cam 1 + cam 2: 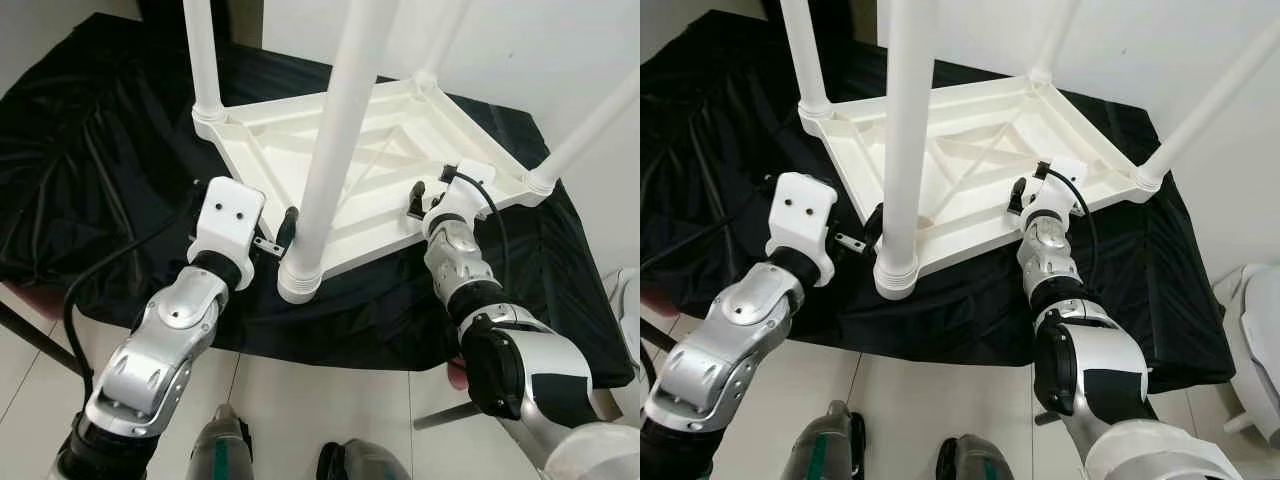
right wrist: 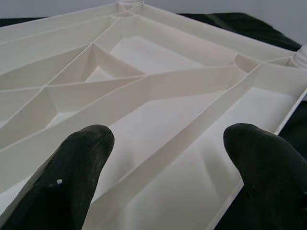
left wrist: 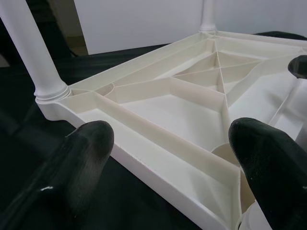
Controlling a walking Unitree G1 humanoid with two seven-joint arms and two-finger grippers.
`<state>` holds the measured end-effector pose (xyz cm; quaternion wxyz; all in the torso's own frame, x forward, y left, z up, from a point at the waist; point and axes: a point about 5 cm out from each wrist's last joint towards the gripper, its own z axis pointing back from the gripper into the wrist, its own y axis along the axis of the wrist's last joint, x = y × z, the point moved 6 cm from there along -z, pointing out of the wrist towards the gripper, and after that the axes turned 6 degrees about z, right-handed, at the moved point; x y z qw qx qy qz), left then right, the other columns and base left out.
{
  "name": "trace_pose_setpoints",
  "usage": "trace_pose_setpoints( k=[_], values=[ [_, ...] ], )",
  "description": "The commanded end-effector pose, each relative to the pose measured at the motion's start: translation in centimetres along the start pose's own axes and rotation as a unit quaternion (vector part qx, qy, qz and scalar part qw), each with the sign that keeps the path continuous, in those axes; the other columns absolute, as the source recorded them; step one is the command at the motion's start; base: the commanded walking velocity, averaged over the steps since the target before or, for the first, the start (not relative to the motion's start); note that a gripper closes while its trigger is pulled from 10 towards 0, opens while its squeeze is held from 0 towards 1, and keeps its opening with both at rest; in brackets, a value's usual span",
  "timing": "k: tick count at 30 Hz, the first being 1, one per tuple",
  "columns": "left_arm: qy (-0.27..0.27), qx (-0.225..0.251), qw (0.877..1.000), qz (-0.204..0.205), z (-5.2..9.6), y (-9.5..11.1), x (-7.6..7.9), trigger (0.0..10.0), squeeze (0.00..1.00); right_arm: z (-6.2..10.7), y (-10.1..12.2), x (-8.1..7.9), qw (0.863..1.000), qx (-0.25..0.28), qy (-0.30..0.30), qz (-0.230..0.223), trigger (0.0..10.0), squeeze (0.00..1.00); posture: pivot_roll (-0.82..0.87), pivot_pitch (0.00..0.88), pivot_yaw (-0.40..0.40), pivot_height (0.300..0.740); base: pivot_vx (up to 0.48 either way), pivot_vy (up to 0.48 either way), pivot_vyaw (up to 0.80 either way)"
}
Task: Building children table
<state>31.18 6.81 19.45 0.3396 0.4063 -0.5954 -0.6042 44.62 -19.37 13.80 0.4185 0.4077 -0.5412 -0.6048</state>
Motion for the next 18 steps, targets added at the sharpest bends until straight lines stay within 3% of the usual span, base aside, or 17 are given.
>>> trace_pose_setpoints(
  k=[1,3,7,9,15,18],
  values=[
    [-0.094,0.004,0.996,0.003,-0.4,0.1,3.6,10.0,0.00,-0.3,0.6,0.9,1.000,0.008,-0.019,0.000,10.0,0.00,0.04,0.083,-0.116,0.740,0.000,0.000,0.00],
    [-0.091,-0.004,0.996,0.001,-1.0,-0.8,3.6,10.0,0.00,-0.3,1.3,3.2,0.995,0.021,-0.094,0.020,10.0,0.00,0.04,0.088,-0.122,0.740,0.000,0.000,0.00],
    [-0.091,-0.004,0.996,0.000,-1.2,-0.9,3.7,10.0,0.00,-0.3,1.4,4.3,0.992,0.022,-0.125,0.023,10.0,0.00,0.03,0.089,-0.122,0.740,0.000,0.000,0.00],
    [-0.094,0.003,0.996,-0.004,-1.6,-0.6,3.7,10.0,0.00,-0.1,0.9,6.0,0.984,0.006,-0.173,0.028,10.0,0.00,0.03,0.092,-0.121,0.740,0.000,0.000,0.00],
    [-0.095,0.008,0.995,-0.008,-1.8,-0.4,3.7,10.0,0.00,0.0,0.3,6.2,0.984,-0.007,-0.178,0.028,10.0,0.00,0.03,0.095,-0.121,0.740,0.000,0.000,0.00],
    [-0.094,0.019,0.995,-0.008,-2.4,0.2,3.6,10.0,0.00,-0.1,-0.7,4.8,0.990,-0.026,-0.135,0.017,10.0,0.00,0.03,0.108,-0.114,0.740,0.000,0.000,0.00]
  ],
)
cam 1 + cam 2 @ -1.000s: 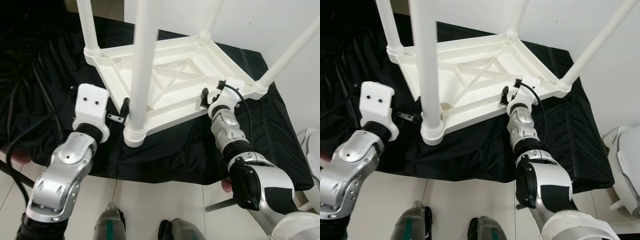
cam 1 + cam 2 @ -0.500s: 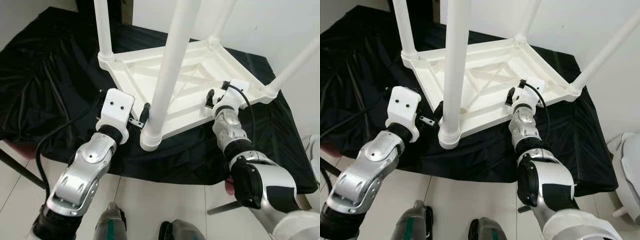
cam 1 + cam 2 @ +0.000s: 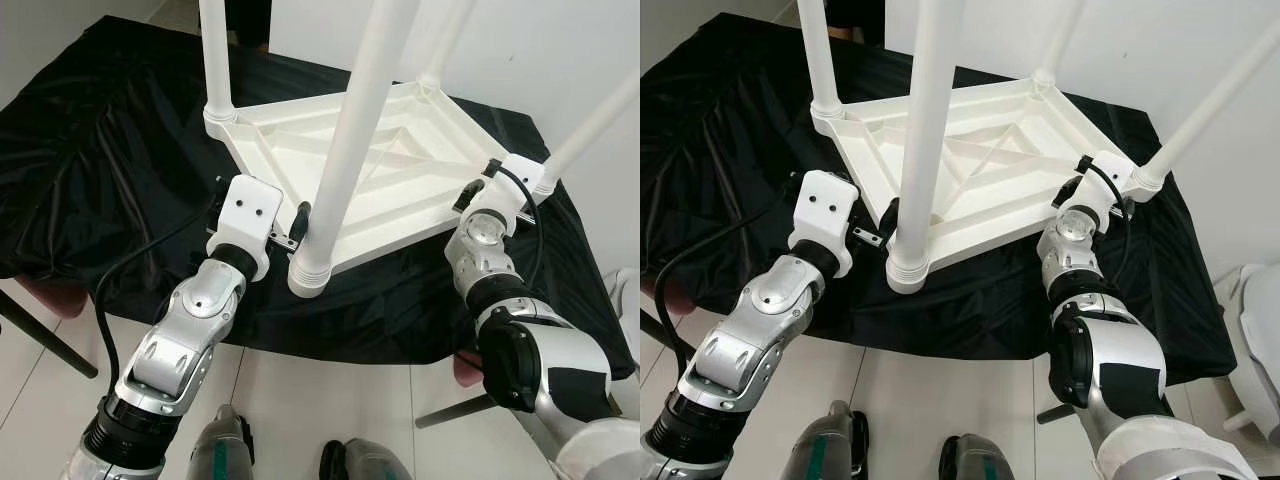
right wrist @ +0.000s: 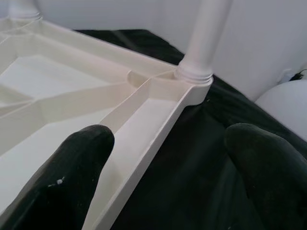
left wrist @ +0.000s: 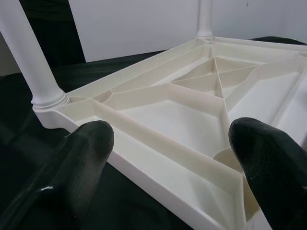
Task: Building children table
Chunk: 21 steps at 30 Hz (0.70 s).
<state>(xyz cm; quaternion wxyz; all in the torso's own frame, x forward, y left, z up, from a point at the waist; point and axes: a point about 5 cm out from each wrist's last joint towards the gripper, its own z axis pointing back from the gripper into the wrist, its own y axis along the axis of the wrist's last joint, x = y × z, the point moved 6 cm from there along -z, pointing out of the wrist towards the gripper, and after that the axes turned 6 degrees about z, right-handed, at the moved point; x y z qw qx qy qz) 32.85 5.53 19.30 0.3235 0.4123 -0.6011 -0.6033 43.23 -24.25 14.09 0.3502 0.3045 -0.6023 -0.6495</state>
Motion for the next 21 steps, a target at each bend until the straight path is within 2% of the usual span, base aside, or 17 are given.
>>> trace_pose_setpoints(
  k=[1,8,10,16,21],
  values=[
    [-0.087,0.010,0.996,0.003,-0.5,0.6,3.2,10.0,0.00,0.3,-1.3,-0.5,1.000,-0.027,0.016,-0.003,10.0,0.00,0.03,0.108,-0.114,0.740,0.000,0.000,0.00],
    [-0.064,0.009,0.998,-0.005,-1.2,0.8,2.8,10.0,0.00,0.9,-1.5,-2.0,0.998,-0.021,0.051,0.004,10.0,0.00,0.02,0.133,-0.101,0.740,0.000,0.000,0.00],
    [-0.037,0.008,0.999,-0.009,-1.7,0.9,2.0,10.0,0.00,1.2,-1.4,-2.6,0.998,-0.014,0.063,0.007,10.0,0.00,0.02,0.140,-0.098,0.740,0.000,0.000,0.00],
    [0.000,0.006,1.000,-0.018,-2.2,0.7,0.7,10.0,0.00,1.3,-1.7,-2.7,0.997,-0.014,0.071,0.009,10.0,0.00,0.02,0.155,-0.095,0.740,0.000,0.000,0.00],
    [0.003,0.009,1.000,-0.026,-2.4,0.7,0.7,10.0,0.00,1.2,-2.0,-2.0,0.998,-0.019,0.058,0.009,10.0,0.00,0.02,0.161,-0.097,0.740,0.000,0.000,0.00]
  ],
)
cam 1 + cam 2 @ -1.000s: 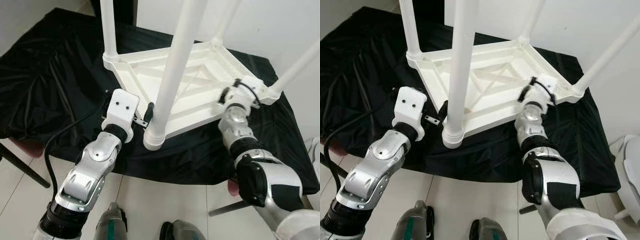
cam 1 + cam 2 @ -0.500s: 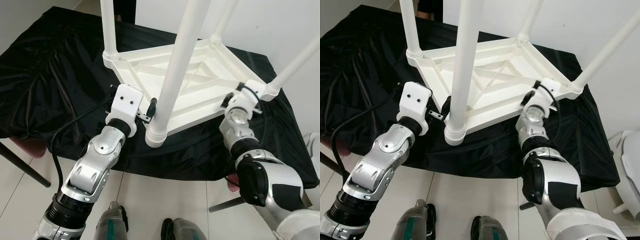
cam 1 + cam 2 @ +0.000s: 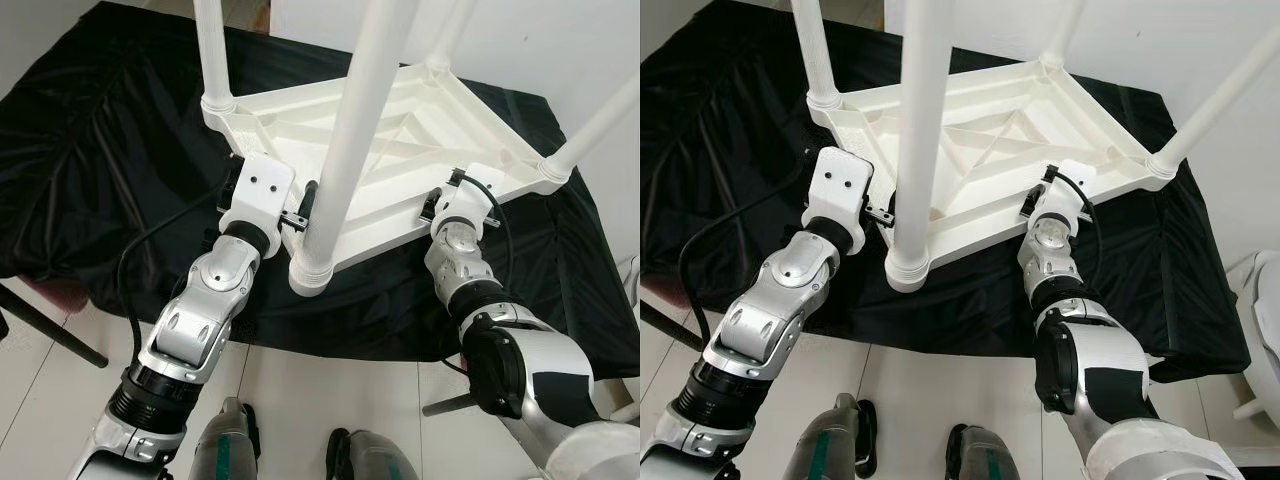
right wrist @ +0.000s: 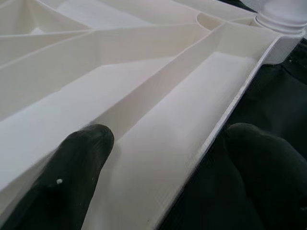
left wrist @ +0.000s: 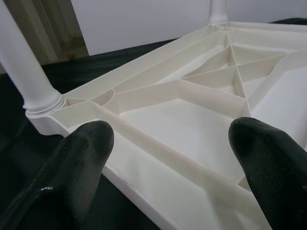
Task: Building children table
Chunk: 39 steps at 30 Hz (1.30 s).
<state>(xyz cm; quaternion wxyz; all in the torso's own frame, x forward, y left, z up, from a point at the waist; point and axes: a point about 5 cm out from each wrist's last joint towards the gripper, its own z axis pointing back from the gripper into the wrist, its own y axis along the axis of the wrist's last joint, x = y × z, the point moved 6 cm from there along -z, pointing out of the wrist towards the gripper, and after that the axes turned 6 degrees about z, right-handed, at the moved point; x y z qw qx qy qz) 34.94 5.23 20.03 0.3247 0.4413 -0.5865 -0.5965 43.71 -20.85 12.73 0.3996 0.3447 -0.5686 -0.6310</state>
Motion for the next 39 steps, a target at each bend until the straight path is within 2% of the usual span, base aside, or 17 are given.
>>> trace_pose_setpoints(
  k=[1,9,11,14,15,16,17,18,22,23,24,26,28,39],
  values=[
    [-0.028,0.007,1.000,-0.007,-0.5,0.3,1.6,10.0,0.00,-0.1,-0.7,1.4,1.000,-0.008,-0.024,0.002,10.0,0.00,0.01,0.162,-0.096,0.740,0.000,0.000,0.00],
    [-0.091,0.022,0.996,0.005,-0.2,1.1,3.8,10.0,0.00,-0.2,-0.7,2.6,0.999,-0.004,-0.052,0.005,10.0,0.00,0.01,0.165,-0.095,0.740,0.000,0.000,0.00],
    [-0.120,0.029,0.992,0.007,0.3,1.5,4.8,10.0,0.00,-0.3,-0.8,3.3,0.998,-0.008,-0.067,0.003,10.0,0.00,0.01,0.163,-0.089,0.740,0.000,0.000,0.00],
    [-0.131,0.033,0.991,0.008,0.4,1.6,5.2,10.0,0.00,-0.3,-1.0,3.5,0.997,-0.014,-0.070,0.001,10.0,0.00,0.01,0.163,-0.089,0.740,0.000,0.000,0.00],
    [-0.136,0.036,0.990,0.007,0.5,1.7,5.4,10.0,0.00,-0.3,-1.3,3.6,0.997,-0.024,-0.071,-0.005,7.1,0.00,0.01,0.159,-0.087,0.740,0.000,0.000,0.00],
    [-0.136,0.036,0.990,0.007,0.5,1.7,5.4,10.0,0.00,-0.3,-1.3,3.6,0.997,-0.024,-0.071,-0.005,7.1,0.00,0.01,0.159,-0.087,0.740,0.000,0.000,0.00],
    [-0.138,0.038,0.990,0.005,0.5,1.7,5.5,10.0,0.00,-0.3,-1.5,3.6,0.997,-0.027,-0.070,-0.007,5.2,0.00,0.01,0.157,-0.086,0.740,0.000,0.000,0.00],
    [-0.139,0.039,0.990,0.004,0.5,1.7,5.5,10.0,0.00,-0.3,-1.5,3.6,0.997,-0.029,-0.070,-0.008,3.9,0.00,0.01,0.157,-0.086,0.740,0.000,0.000,0.00],
    [-0.136,0.043,0.990,0.000,0.4,1.9,5.3,10.0,0.00,-0.2,-1.8,3.5,0.997,-0.038,-0.072,-0.018,3.6,0.00,0.01,0.156,-0.085,0.740,0.000,0.000,0.00],
    [-0.135,0.044,0.990,-0.002,0.4,1.9,5.2,10.0,0.00,-0.2,-2.1,3.3,0.996,-0.046,-0.070,-0.026,0.7,0.00,0.01,0.158,-0.085,0.740,0.000,0.000,0.00],
    [-0.134,0.046,0.990,-0.003,0.3,2.0,5.1,10.0,0.00,-0.1,-2.5,3.1,0.996,-0.056,-0.066,-0.032,0.0,0.00,0.01,0.158,-0.085,0.740,0.000,0.000,0.00],
    [-0.134,0.046,0.990,-0.003,0.3,2.0,5.1,10.0,0.00,-0.1,-2.5,3.1,0.996,-0.056,-0.066,-0.032,0.0,0.00,0.01,0.158,-0.085,0.740,0.000,0.000,0.00],
    [-0.130,0.051,0.990,-0.011,0.2,2.4,4.6,10.0,0.00,0.4,-4.0,2.2,0.993,-0.094,-0.055,-0.056,0.0,0.00,0.01,0.163,-0.086,0.740,0.000,0.000,0.00],
    [-0.126,0.064,0.990,-0.025,-0.2,3.1,3.7,10.0,0.00,1.4,-6.3,1.0,0.985,-0.147,-0.041,-0.081,0.0,0.00,0.00,0.167,-0.085,0.740,0.000,0.000,0.00]
  ],
)
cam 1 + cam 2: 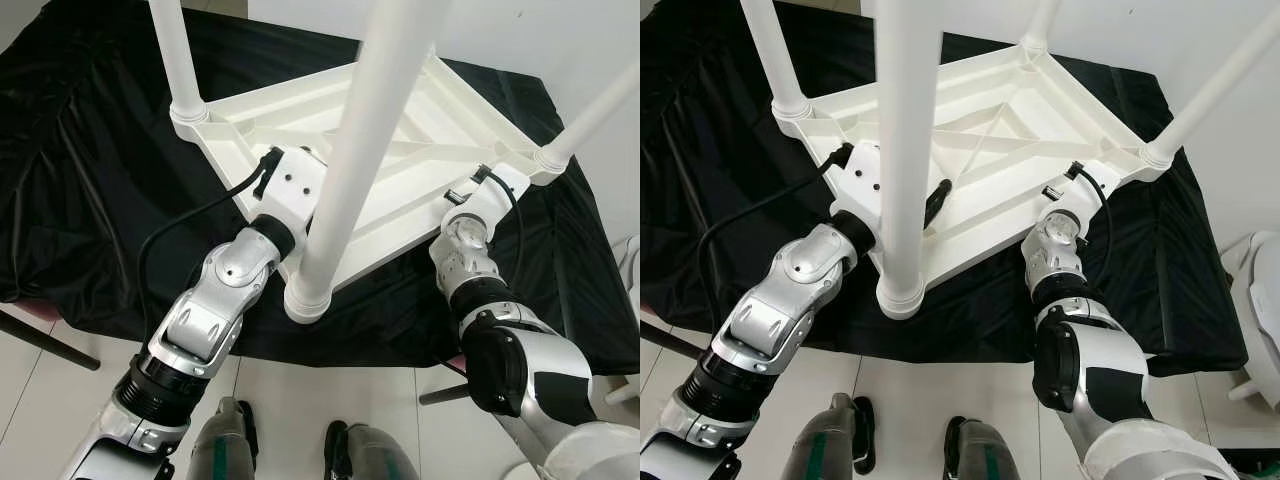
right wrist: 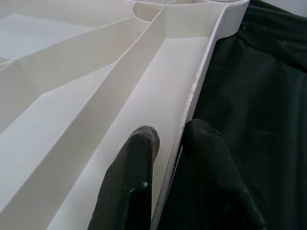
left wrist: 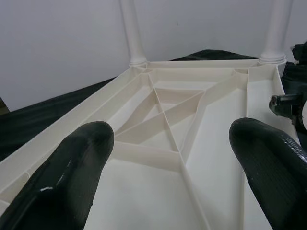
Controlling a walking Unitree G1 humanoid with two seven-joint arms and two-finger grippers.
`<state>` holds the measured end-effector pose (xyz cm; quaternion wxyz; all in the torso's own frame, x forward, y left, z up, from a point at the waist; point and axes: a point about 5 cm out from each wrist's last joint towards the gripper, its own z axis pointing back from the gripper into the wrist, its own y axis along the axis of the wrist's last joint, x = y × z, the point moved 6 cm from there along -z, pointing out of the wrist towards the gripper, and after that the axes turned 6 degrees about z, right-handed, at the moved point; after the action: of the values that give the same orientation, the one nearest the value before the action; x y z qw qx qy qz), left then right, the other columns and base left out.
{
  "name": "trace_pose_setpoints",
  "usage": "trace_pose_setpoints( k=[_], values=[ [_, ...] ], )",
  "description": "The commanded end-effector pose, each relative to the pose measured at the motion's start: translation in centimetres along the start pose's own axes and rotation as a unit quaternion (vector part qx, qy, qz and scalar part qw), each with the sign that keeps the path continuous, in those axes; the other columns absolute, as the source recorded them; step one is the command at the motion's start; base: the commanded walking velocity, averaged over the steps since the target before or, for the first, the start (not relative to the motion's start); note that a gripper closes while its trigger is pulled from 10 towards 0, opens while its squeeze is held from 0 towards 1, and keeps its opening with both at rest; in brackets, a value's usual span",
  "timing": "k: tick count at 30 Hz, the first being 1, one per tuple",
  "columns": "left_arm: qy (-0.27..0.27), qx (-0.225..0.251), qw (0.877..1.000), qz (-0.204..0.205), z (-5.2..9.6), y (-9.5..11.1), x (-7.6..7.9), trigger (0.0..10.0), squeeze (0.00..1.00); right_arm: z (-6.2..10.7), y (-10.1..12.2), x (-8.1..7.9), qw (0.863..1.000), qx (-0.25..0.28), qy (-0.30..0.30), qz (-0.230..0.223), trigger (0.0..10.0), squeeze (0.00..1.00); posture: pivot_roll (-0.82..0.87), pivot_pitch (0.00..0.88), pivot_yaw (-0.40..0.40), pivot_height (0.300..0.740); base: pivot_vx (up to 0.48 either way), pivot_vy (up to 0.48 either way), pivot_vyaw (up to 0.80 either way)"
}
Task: Building children table
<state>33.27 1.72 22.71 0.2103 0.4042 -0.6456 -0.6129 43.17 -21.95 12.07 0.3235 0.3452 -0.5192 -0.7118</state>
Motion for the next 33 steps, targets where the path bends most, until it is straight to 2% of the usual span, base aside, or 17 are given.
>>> trace_pose_setpoints(
  k=[1,5,14,17,26,27,30,33],
  values=[
    [-0.010,0.002,1.000,-0.001,-0.2,0.0,0.1,10.0,0.00,1.1,-6.0,0.8,0.995,-0.103,0.001,0.015,0.0,0.00,0.00,0.167,-0.085,0.740,0.000,0.000,0.00],
    [-0.010,0.006,1.000,-0.004,-0.3,0.2,-0.1,10.0,0.00,1.6,-6.6,0.1,0.994,-0.112,0.011,0.009,0.0,0.00,0.00,0.167,-0.085,0.740,0.000,0.000,0.00],
    [-0.020,0.023,0.999,-0.012,-1.2,1.1,-0.3,10.0,0.00,4.1,-8.4,-4.3,0.986,-0.135,0.098,0.023,0.0,0.00,-0.01,0.160,-0.079,0.740,0.000,0.000,0.00],
    [-0.021,0.028,0.999,-0.012,-1.4,1.4,-0.3,10.0,0.00,4.7,-9.0,-5.0,0.983,-0.143,0.111,0.030,0.0,0.00,-0.01,0.158,-0.079,0.740,0.000,0.000,0.00],
    [-0.020,0.040,0.999,-0.010,-2.1,2.0,-0.2,10.0,0.00,6.4,-8.9,-6.7,0.977,-0.099,0.170,0.081,0.0,0.00,-0.02,0.153,-0.077,0.740,0.000,0.000,0.00],
    [-0.020,0.043,0.999,-0.011,-2.2,2.1,-0.2,10.0,0.00,7.0,-8.7,-7.3,0.971,-0.079,0.204,0.100,0.0,0.00,-0.02,0.153,-0.077,0.740,0.000,0.000,0.00],
    [-0.020,0.045,0.999,-0.010,-2.3,2.2,-0.2,10.0,0.00,7.8,-8.6,-7.9,0.963,-0.065,0.239,0.109,0.0,0.00,-0.03,0.151,-0.076,0.740,0.000,0.000,0.00],
    [-0.021,0.046,0.999,-0.010,-2.4,2.2,-0.2,10.0,0.00,8.2,-8.6,-8.1,0.959,-0.060,0.253,0.114,0.0,0.00,-0.03,0.151,-0.076,0.740,0.000,0.000,0.00]
  ],
)
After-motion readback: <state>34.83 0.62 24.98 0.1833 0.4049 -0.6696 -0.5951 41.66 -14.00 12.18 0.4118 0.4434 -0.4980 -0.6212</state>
